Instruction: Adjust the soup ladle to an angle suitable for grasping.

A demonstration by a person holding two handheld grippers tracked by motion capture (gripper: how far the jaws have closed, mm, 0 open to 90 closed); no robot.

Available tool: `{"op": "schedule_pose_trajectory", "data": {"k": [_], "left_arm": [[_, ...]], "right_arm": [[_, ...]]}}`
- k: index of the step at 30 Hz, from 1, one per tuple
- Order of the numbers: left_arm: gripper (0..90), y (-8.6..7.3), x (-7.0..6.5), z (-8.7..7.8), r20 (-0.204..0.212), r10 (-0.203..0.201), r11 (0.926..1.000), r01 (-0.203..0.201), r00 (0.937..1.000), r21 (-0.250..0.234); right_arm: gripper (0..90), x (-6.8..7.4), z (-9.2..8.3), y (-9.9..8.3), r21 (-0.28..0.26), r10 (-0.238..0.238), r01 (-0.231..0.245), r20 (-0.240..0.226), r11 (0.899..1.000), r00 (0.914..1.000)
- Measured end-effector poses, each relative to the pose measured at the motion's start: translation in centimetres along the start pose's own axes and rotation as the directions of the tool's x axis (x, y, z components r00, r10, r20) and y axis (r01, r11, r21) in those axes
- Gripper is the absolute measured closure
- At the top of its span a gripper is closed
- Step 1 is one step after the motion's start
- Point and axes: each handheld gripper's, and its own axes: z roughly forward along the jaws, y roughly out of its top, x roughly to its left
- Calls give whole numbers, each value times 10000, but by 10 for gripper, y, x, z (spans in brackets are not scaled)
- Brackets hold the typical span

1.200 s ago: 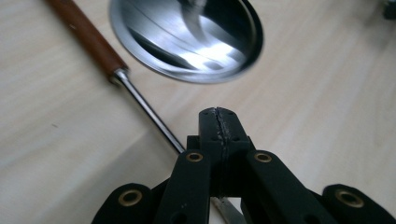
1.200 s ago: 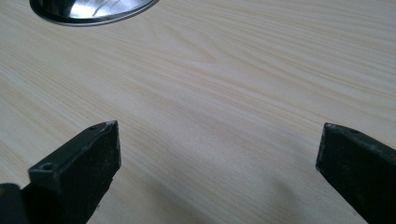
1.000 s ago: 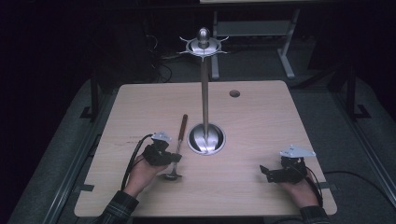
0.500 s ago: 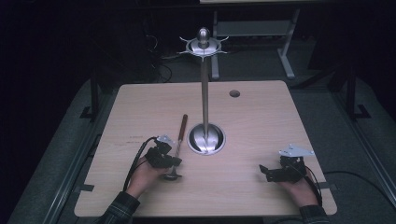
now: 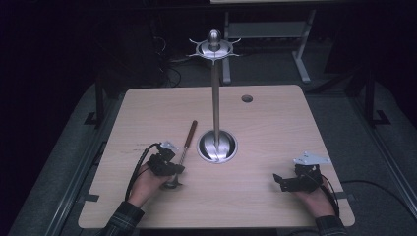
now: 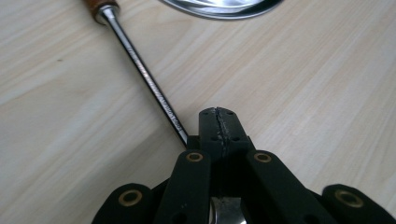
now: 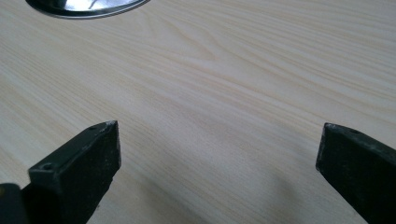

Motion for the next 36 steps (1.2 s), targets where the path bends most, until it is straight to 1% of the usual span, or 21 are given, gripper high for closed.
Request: {"op": "schedule_pose_trajectory", "data": {"k": [4, 5, 8, 9, 12, 14, 15, 16, 17, 18, 19, 20, 22, 24, 26, 30, 35, 36], "left_arm": [[898, -2, 4, -2, -122, -50, 10000, 50, 9999, 10], [898, -2, 5, -2, -156, -58, 9999, 59, 9999, 89], [898, -4, 7, -5, -448, -39, 9998, 47, 9990, 170], [898, -4, 9, -7, -623, 70, 9997, -56, 9980, 221], [898, -7, 14, -10, -764, -124, 9997, 139, 9970, 199], [898, -8, 19, -12, -807, -102, 9996, 122, 9967, 238], [898, -9, 20, -12, -865, -182, 9996, 200, 9961, 194], [898, -9, 23, -14, -932, -123, 9996, 146, 9956, 240], [898, -10, 25, -14, -980, -245, 9995, 262, 9949, 164], [898, -11, 27, -15, -943, -242, 9995, 262, 9953, 201], [898, -11, 28, -15, -934, -432, 9990, 438, 9947, 43], [898, -11, 30, -16, -970, -393, 9991, 405, 9945, 102], [898, -11, 33, -18, -1104, -337, 9991, 363, 9933, 215], [898, -13, 35, -18, -1308, -482, 9987, 497, 9902, 85], [898, -14, 37, -20, -1368, -516, 9985, 538, 9892, 126], [898, -17, 41, -24, -1497, -707, 9975, 713, 9862, -13], [898, -18, 43, -27, -1467, -734, 9973, 731, 9865, -72], [898, -18, 43, -27, -1432, -769, 9970, 756, 9867, -142]], "right_arm": [[0, 0, 0, 0, 13, -11, 11, -12, 10000, 10000], [0, 0, 0, 0, 12, -6, 6, -7, 10000, 10000], [0, 0, 1, 0, 3, 3, -3, -20, 10000, 10000], [0, 0, 1, 0, -5, 9, -9, -27, 10000, 10000], [0, 1, 1, 0, 30, -20, 20, -33, 10000, 10000], [0, 1, 1, 0, 0, -18, 18, -31, 10000, 10000], [0, 1, 0, 0, -7, 4, -4, -39, 10000, 10000], [0, 1, 0, 0, -1, 12, -12, -30, 10000, 10000], [0, 1, 0, 0, 18, 29, -29, -30, 10000, 10000], [0, 1, 0, 0, 24, 25, -25, -30, 10000, 10000], [0, 1, 0, 0, 18, 29, -29, -25, 10000, 10000], [0, 1, -1, 0, 7, 57, -57, -19, 10000, 10000], [0, 1, -1, -1, -5, 69, -69, -26, 10000, 10000], [0, 1, 0, -1, 12, 41, -41, -39, 10000, 10000], [0, 1, 0, 0, 5, -14, 14, -66, 10000, 10000], [0, 2, 1, 1, -27, -39, 39, -115, 10000, 9999], [0, 2, 2, 2, -61, -90, 89, -132, 9999, 9999], [0, 2, 2, 2, -61, -103, 103, -132, 9999, 9999]]}}
